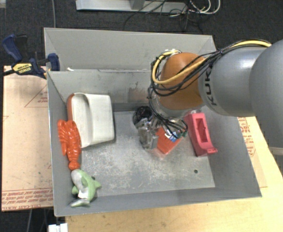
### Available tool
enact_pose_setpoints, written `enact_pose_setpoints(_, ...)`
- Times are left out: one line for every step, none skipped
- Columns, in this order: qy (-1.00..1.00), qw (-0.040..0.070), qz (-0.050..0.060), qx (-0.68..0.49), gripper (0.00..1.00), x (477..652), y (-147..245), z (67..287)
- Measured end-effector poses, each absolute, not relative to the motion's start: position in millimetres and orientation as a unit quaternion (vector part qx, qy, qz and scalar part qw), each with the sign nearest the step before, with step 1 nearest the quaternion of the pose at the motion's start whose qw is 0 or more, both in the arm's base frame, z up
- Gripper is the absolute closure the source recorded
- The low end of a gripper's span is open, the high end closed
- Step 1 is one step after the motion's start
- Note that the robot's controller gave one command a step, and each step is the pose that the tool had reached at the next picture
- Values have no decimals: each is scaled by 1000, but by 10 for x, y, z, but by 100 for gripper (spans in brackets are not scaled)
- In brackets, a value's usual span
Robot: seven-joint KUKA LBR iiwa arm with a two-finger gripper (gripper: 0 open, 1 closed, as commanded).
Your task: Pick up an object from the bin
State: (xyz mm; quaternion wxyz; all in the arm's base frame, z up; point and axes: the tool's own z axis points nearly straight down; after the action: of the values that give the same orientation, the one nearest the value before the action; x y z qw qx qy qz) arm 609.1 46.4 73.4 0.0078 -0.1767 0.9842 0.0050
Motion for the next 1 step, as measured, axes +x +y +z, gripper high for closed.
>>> enact_pose_setpoints(960,8,5,-280,100,6045,273,1077)
